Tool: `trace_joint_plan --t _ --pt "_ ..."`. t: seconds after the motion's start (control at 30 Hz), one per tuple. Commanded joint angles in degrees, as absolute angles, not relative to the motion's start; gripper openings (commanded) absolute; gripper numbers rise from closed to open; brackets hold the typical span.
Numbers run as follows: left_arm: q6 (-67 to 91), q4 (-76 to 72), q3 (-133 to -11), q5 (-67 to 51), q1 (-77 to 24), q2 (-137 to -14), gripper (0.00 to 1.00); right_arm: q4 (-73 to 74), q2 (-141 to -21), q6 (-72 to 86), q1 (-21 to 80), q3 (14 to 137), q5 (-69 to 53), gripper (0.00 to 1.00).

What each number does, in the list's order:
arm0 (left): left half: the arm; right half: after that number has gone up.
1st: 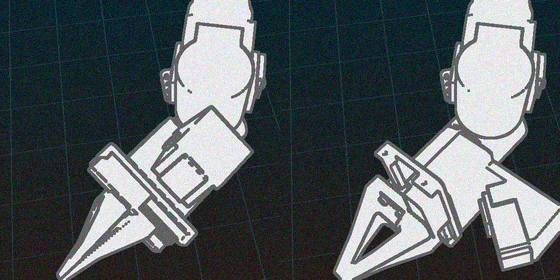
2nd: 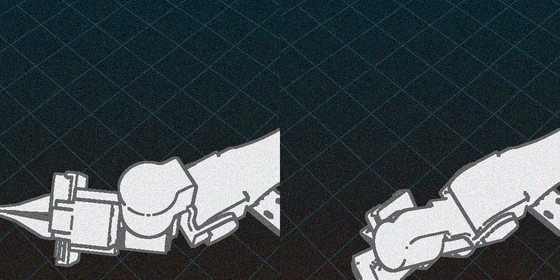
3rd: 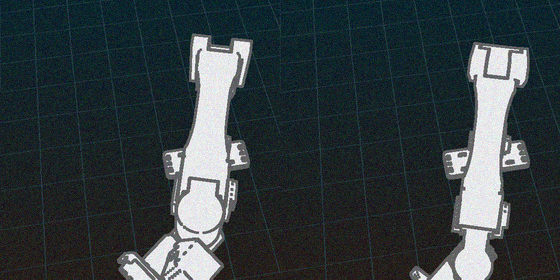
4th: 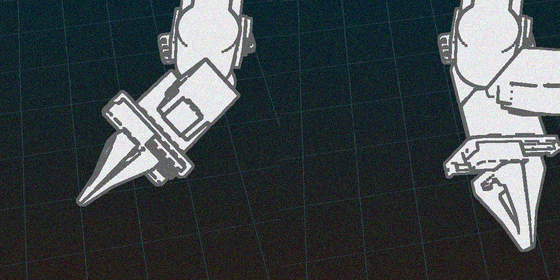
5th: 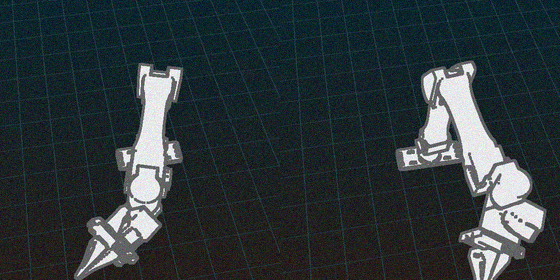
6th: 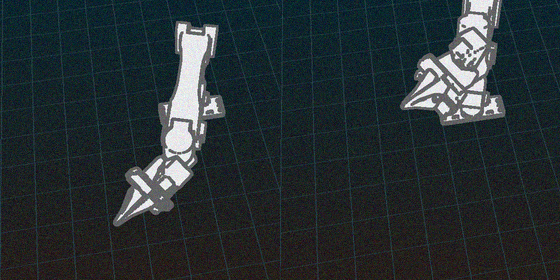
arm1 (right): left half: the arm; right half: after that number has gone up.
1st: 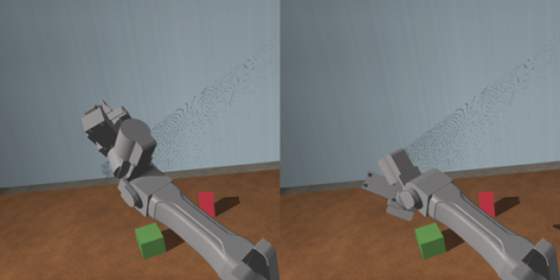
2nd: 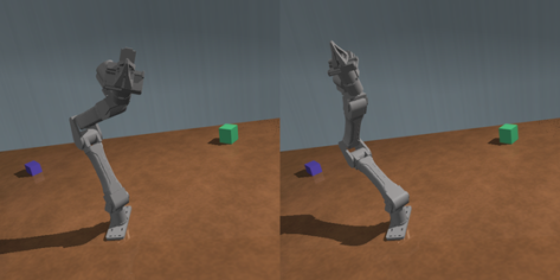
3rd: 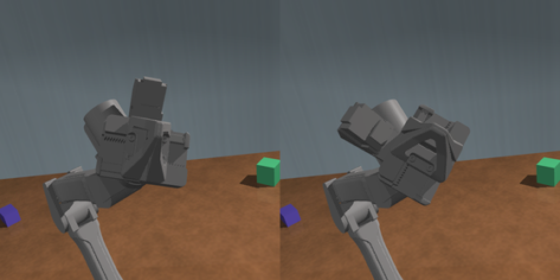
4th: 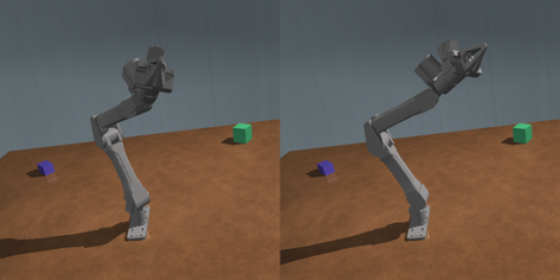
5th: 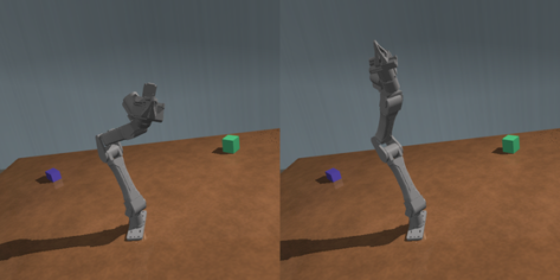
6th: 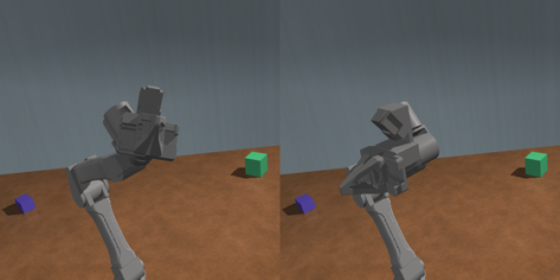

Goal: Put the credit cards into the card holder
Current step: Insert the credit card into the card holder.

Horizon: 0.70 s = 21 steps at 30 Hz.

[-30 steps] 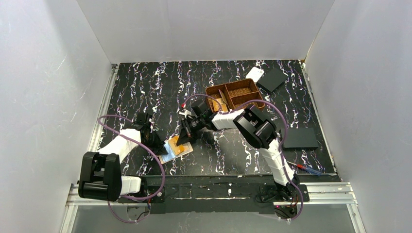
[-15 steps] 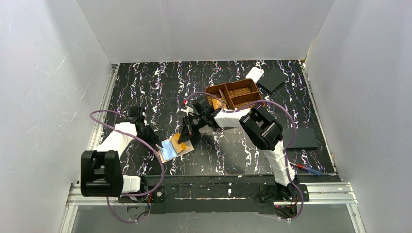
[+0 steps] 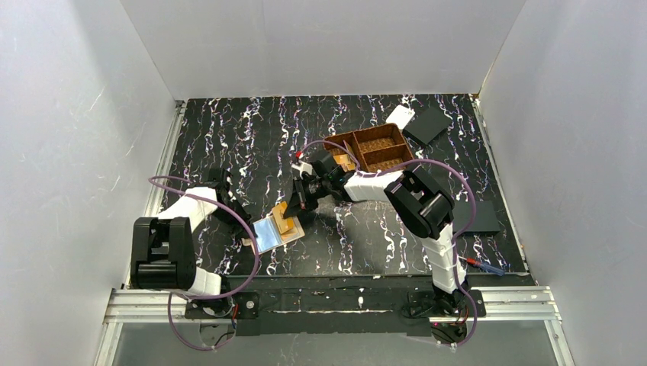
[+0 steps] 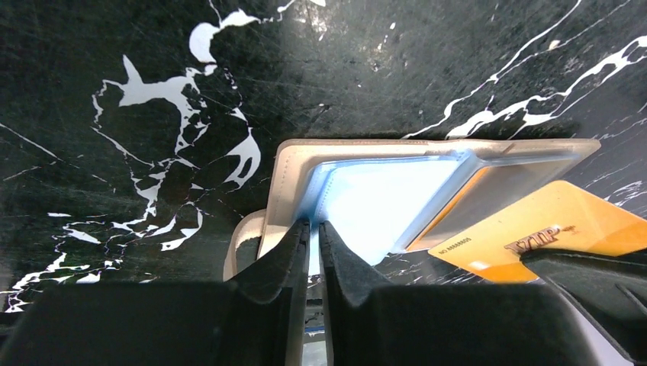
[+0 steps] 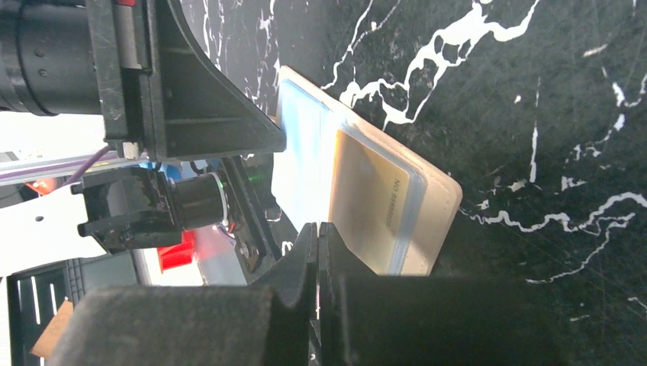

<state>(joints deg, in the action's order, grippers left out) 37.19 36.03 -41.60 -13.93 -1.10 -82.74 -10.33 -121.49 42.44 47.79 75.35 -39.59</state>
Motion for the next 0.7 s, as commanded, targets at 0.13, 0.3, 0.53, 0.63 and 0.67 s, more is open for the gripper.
trace_joint_plan --t 0.13,0.3,0.53,0.63,0.67 --pt "36.88 37.82 -40.43 -6.52 -0.97 -86.74 0.03 -18.29 -121.94 45.63 47.72 75.25 -39.53 0.01" --pt "36.76 37.79 -40.78 -6.42 -0.97 -87.06 0.00 -20.21 -122.89 46.80 48.03 74.63 -39.17 0.01" --pt "37.19 37.10 -39.78 -7.02 -0.97 -87.47 0.00 -21.61 -123.75 48.13 48.33 73.58 -38.95 0.01" --pt "37.78 36.72 -39.18 -7.42 -0.97 -87.29 0.00 -22.21 -123.75 48.66 48.79 73.03 -38.62 0.01" --pt "38.06 36.41 -38.93 -7.65 -0.97 -87.08 0.00 -22.23 -123.75 48.67 48.97 72.89 -38.52 0.01"
